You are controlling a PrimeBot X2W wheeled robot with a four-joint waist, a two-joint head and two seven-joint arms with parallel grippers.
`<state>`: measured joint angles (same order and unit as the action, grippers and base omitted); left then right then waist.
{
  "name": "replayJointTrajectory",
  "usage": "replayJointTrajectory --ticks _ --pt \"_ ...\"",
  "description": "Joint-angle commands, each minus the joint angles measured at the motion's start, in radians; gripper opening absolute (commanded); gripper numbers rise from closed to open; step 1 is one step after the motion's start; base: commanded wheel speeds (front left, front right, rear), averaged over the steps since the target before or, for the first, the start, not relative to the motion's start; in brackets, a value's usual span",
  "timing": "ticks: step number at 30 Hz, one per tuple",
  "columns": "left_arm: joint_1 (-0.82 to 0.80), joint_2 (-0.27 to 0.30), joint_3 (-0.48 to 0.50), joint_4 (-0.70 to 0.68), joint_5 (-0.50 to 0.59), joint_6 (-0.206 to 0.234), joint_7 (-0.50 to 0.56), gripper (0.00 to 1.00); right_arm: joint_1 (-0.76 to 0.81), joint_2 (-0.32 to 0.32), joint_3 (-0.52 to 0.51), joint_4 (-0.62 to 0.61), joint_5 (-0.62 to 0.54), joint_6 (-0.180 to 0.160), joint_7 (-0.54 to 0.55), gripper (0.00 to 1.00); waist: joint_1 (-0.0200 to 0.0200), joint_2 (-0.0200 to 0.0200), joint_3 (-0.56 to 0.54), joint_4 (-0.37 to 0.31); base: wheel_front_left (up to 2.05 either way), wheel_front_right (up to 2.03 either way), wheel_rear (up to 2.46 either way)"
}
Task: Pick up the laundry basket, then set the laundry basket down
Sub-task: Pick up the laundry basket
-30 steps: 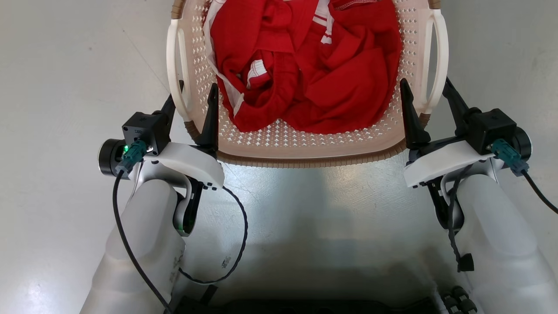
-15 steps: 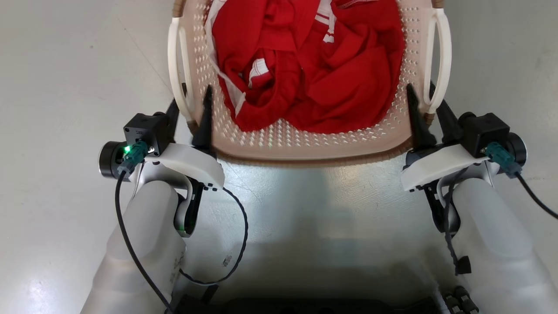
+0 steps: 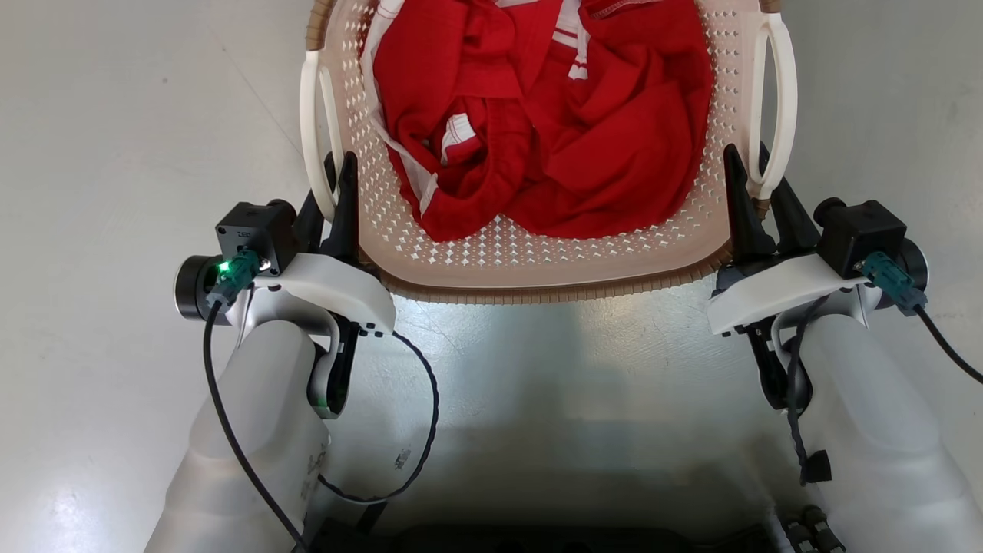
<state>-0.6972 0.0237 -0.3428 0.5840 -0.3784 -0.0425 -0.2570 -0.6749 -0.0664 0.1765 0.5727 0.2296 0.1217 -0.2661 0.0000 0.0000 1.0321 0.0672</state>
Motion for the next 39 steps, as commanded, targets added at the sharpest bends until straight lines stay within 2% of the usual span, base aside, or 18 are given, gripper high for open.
replayJointTrajectory --ticks 1,14,20,30,39 --pt "0.018 0.027 0.005 -0.010 0.004 -0.005 -0.005 0.00 0.049 0.016 0.037 0.007 0.005 0.009 0.004 0.00 0.0000 0.0000 -0.003 0.000 0.00 0.00 0.00" --pt "0.007 0.027 -0.004 0.072 0.006 -0.003 -0.005 0.00 0.065 0.016 0.138 0.050 0.096 0.009 0.004 0.00 0.0000 0.0000 -0.063 -0.026 0.00 0.00 0.00" --pt "0.018 0.027 -0.008 0.116 0.008 -0.006 -0.005 0.00 0.067 0.016 0.192 0.079 0.098 0.009 0.004 0.00 0.0000 0.0000 -0.103 -0.042 0.00 0.00 0.00" --pt "0.054 0.027 -0.025 0.238 0.002 -0.010 -0.005 0.00 0.103 0.016 0.303 0.178 0.160 0.009 0.004 0.00 0.0000 0.0000 -0.234 -0.062 0.00 0.00 0.00" --pt "0.123 0.027 -0.043 0.359 -0.020 -0.016 -0.005 0.00 0.136 0.016 0.408 0.323 0.257 0.009 0.004 0.00 0.0000 0.0000 -0.397 -0.083 0.00 0.00 0.00"
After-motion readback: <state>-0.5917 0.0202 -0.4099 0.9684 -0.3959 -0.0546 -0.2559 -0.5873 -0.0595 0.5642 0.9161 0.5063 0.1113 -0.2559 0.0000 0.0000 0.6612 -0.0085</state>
